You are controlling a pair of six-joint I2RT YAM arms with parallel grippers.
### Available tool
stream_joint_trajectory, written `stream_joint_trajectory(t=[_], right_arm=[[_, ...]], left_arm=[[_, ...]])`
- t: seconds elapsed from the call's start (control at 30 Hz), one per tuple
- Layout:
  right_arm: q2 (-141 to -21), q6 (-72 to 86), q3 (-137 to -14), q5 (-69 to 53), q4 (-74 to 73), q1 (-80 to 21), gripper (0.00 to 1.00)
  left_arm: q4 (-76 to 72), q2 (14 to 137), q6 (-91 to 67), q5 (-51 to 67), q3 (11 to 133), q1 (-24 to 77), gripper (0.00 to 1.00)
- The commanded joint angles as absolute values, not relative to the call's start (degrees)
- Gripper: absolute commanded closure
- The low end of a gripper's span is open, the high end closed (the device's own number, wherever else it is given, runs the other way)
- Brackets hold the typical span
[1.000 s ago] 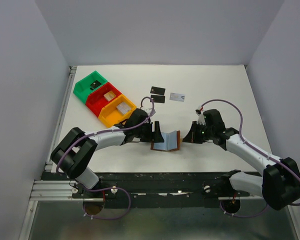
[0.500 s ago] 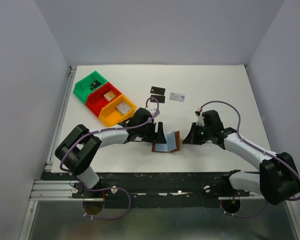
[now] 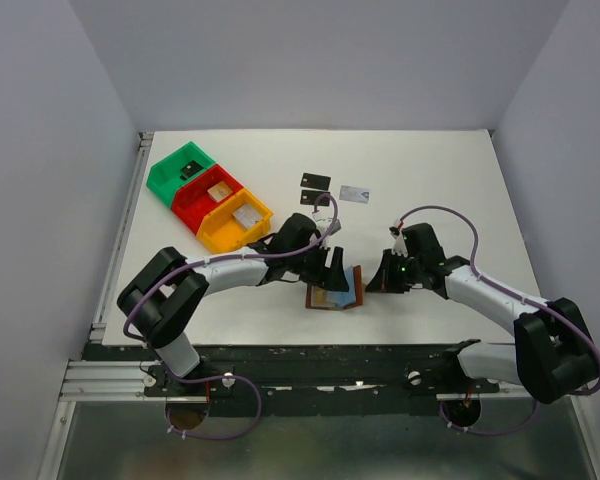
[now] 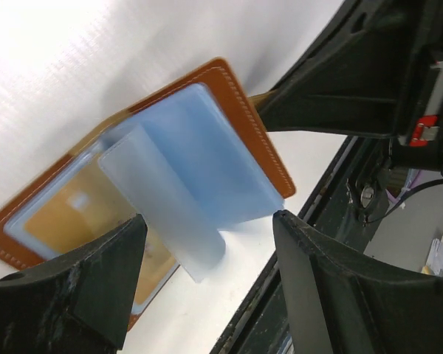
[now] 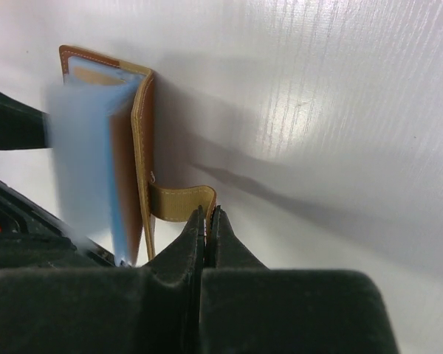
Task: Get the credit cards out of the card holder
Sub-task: Remove the credit card from the card holder.
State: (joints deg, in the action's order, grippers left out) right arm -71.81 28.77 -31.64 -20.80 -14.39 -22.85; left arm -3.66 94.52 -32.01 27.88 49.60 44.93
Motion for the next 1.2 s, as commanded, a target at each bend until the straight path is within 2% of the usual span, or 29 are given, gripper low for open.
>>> stream_joint_trajectory(t=[0.0, 0.33, 0.53, 0.57, 0.6, 0.73, 0.83, 1.03, 1.17], right_arm=[[-72.16, 29.53, -30.59, -18.9, -13.45, -22.68, 1.0], [-70.05, 29.44, -30.85, -14.77, -16.79, -22.68, 1.0], [-70.22, 29.62, -30.85, -12.75, -18.01, -22.68, 1.0], [-70.14, 29.79, -30.76, -12.48, -18.19, -22.68, 0.98], [-69.96, 29.97, -30.85, -12.31, -18.37, -22.68, 0.92], [-68.03, 30.5, -31.46, -10.73, -19.94, -22.67, 0.61], [-65.66, 30.32, -32.6, -8.88, -22.32, -22.67, 0.49], [-62.33, 29.27, -35.15, -6.24, -26.45, -22.68, 0.45], [-54.25, 28.3, -33.5, -12.45, -22.34, -22.76, 0.53]], left_arm=[[-3.35, 95.18, -28.83, 30.59, 52.82, 46.67, 0.21], [5.09, 101.42, -23.65, 31.11, 62.4, 50.8, 0.21], [5.45, 99.59, -23.11, 28.4, 61.79, 51.07, 0.21], [5.45, 98.97, -23.03, 27.87, 61.44, 51.15, 0.21], [5.1, 98.18, -23.03, 27.25, 60.83, 51.24, 0.21], [4.48, 94.05, -23.38, 23.92, 58.54, 51.06, 0.21], [5.88, 91.5, -23.47, 21.28, 58.18, 50.98, 0.2], [6.33, 87.02, -24.25, 19.08, 57.66, 50.63, 0.19], [3.0, 82.45, -28.29, 13.9, 52.58, 48.96, 0.2]])
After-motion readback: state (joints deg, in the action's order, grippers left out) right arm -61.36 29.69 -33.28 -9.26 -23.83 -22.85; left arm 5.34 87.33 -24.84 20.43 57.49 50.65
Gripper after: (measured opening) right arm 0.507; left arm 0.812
